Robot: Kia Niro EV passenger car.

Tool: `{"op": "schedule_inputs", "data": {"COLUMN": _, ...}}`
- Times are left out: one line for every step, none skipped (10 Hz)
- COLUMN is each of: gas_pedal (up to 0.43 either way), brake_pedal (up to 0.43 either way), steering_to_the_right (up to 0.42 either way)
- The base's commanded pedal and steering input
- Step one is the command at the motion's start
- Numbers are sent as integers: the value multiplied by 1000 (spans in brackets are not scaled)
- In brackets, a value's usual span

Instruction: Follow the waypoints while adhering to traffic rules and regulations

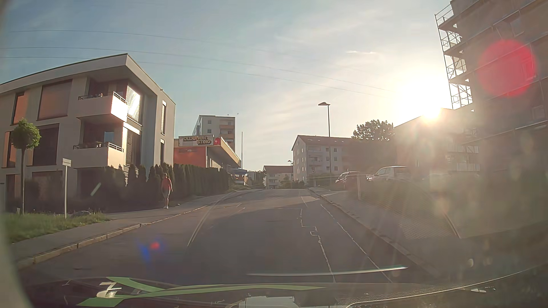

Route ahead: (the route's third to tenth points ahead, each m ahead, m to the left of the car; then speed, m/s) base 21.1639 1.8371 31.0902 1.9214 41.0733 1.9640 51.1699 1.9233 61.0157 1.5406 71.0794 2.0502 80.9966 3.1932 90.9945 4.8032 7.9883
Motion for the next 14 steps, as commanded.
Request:
{"op": "schedule_inputs", "data": {"gas_pedal": 197, "brake_pedal": 0, "steering_to_the_right": -6}}
{"op": "schedule_inputs", "data": {"gas_pedal": 197, "brake_pedal": 0, "steering_to_the_right": -1}}
{"op": "schedule_inputs", "data": {"gas_pedal": 197, "brake_pedal": 0, "steering_to_the_right": 5}}
{"op": "schedule_inputs", "data": {"gas_pedal": 197, "brake_pedal": 0, "steering_to_the_right": 5}}
{"op": "schedule_inputs", "data": {"gas_pedal": 197, "brake_pedal": 0, "steering_to_the_right": 5}}
{"op": "schedule_inputs", "data": {"gas_pedal": 197, "brake_pedal": 0, "steering_to_the_right": 5}}
{"op": "schedule_inputs", "data": {"gas_pedal": 197, "brake_pedal": 0, "steering_to_the_right": 2}}
{"op": "schedule_inputs", "data": {"gas_pedal": 189, "brake_pedal": 0, "steering_to_the_right": 2}}
{"op": "schedule_inputs", "data": {"gas_pedal": 189, "brake_pedal": 0, "steering_to_the_right": 1}}
{"op": "schedule_inputs", "data": {"gas_pedal": 169, "brake_pedal": 0, "steering_to_the_right": 1}}
{"op": "schedule_inputs", "data": {"gas_pedal": 150, "brake_pedal": 0, "steering_to_the_right": 1}}
{"op": "schedule_inputs", "data": {"gas_pedal": 130, "brake_pedal": 0, "steering_to_the_right": 0}}
{"op": "schedule_inputs", "data": {"gas_pedal": 110, "brake_pedal": 0, "steering_to_the_right": 0}}
{"op": "schedule_inputs", "data": {"gas_pedal": 110, "brake_pedal": 0, "steering_to_the_right": -1}}
